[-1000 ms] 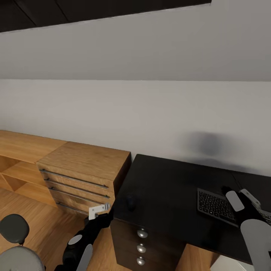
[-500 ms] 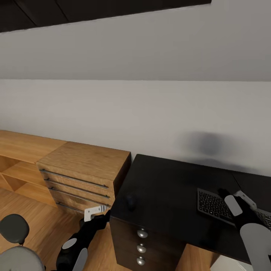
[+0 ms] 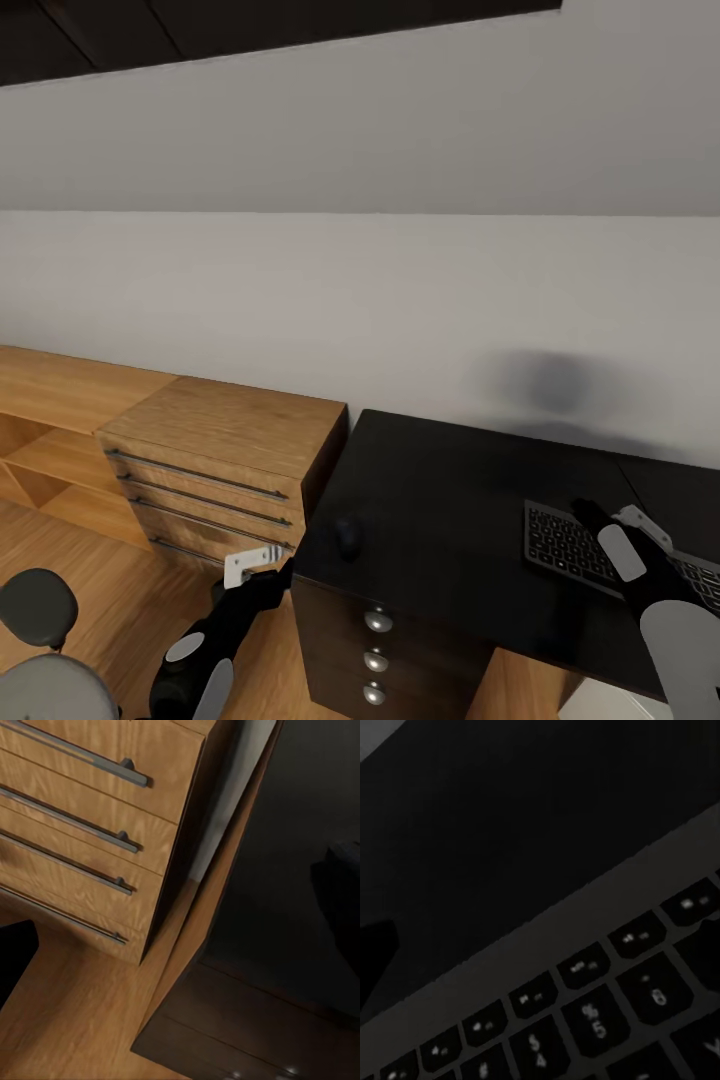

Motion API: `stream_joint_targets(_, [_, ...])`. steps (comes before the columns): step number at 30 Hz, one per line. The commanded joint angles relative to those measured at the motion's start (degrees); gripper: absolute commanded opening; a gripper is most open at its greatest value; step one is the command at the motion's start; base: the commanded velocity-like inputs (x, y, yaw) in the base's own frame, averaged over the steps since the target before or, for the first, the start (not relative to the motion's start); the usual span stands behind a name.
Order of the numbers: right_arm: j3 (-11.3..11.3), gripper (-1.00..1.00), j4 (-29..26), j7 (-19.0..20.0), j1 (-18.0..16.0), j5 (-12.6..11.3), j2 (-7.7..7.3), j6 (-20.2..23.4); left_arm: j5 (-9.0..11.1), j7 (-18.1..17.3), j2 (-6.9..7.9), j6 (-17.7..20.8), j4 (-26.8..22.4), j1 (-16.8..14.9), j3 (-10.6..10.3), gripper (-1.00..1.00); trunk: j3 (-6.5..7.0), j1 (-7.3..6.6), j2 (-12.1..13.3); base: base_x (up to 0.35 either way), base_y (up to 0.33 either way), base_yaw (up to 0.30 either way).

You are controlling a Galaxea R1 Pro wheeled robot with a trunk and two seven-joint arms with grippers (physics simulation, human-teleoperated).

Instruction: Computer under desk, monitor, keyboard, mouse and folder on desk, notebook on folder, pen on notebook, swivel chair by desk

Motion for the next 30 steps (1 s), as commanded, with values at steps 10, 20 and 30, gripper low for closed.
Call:
stream_joint_targets(10, [0.03, 1.00, 1.01, -0.39, 0.04, 0.20, 0.02, 0.16, 0.69, 0.41, -0.04, 0.20, -0.16, -0.04, -0.16, 1.00, -0.07, 0.01, -0.03, 0.000, 0.000, 0.000])
stream_joint_targets(20, [0.24, 1.00, 0.30, -8.54, 0.02, 12.16, 0.43, -2.34, 0.64, 0.49, -0.08, 0.20, 0.02, -0.04, -0.29, 1.00, -0.07, 0.01, -0.03, 0.000, 0.000, 0.000])
stream_joint_targets(30, [0.28, 1.00, -0.16, -16.84, 0.02, 21.14, 0.42, -6.13, 0.54, 0.49, -0.07, 0.20, 0.17, -0.04, -1.08, 1.00, -0.07, 0.01, -0.03, 0.000, -0.079, 0.000])
